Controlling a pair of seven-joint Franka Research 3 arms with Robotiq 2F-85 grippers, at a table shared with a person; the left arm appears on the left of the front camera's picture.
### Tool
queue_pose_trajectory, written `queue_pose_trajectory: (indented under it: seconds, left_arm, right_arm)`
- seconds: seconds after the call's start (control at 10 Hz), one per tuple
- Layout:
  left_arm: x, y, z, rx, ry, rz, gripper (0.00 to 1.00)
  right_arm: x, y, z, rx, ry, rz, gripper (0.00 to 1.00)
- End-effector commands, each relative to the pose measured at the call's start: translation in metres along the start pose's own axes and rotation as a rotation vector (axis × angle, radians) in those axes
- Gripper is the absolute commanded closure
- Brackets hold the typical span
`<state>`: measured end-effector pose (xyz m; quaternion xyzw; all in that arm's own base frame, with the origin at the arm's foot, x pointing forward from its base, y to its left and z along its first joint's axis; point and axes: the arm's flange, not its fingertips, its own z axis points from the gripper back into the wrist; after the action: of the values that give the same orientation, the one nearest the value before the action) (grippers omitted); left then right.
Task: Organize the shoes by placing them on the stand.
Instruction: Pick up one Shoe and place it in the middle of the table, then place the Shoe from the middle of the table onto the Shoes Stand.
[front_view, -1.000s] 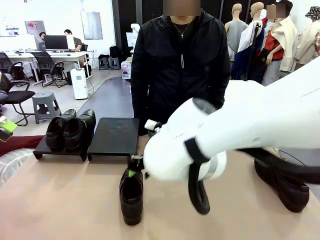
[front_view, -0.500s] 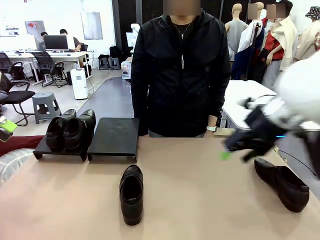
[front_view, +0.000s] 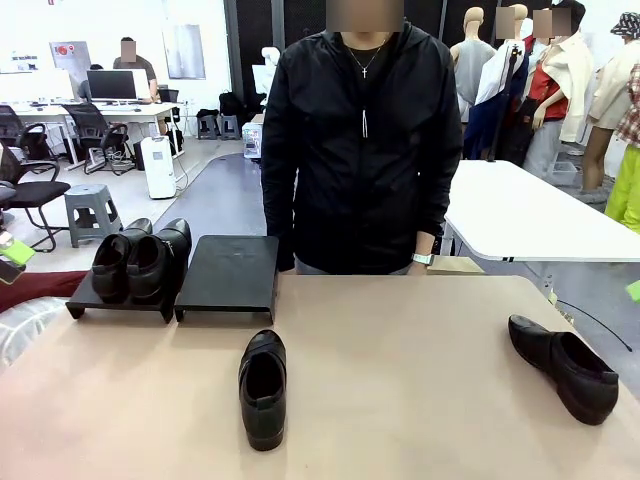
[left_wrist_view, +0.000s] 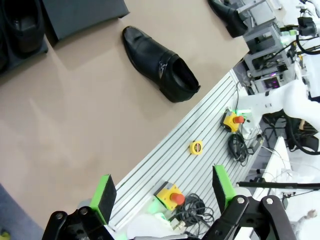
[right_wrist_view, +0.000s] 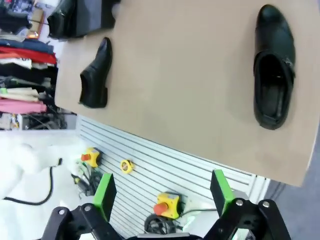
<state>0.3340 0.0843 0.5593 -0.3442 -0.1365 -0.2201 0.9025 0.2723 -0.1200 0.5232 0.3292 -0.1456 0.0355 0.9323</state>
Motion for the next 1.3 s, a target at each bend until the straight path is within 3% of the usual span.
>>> queue_pose_trajectory:
  seconds: [0.0, 1.2]
  left_arm:
    - [0.0002, -0.0024, 0.0017, -0.008, 0.004, 0.01, 0.0]
    - [0.0002, -0.0024, 0.0017, -0.008, 0.004, 0.01, 0.0]
  right_arm:
    - [0.0026, 0.0095, -0.0068, -0.025, 0.037, 0.036, 0.0]
    - [0.0026, 0.0095, -0.0068, -0.025, 0.037, 0.036, 0.0]
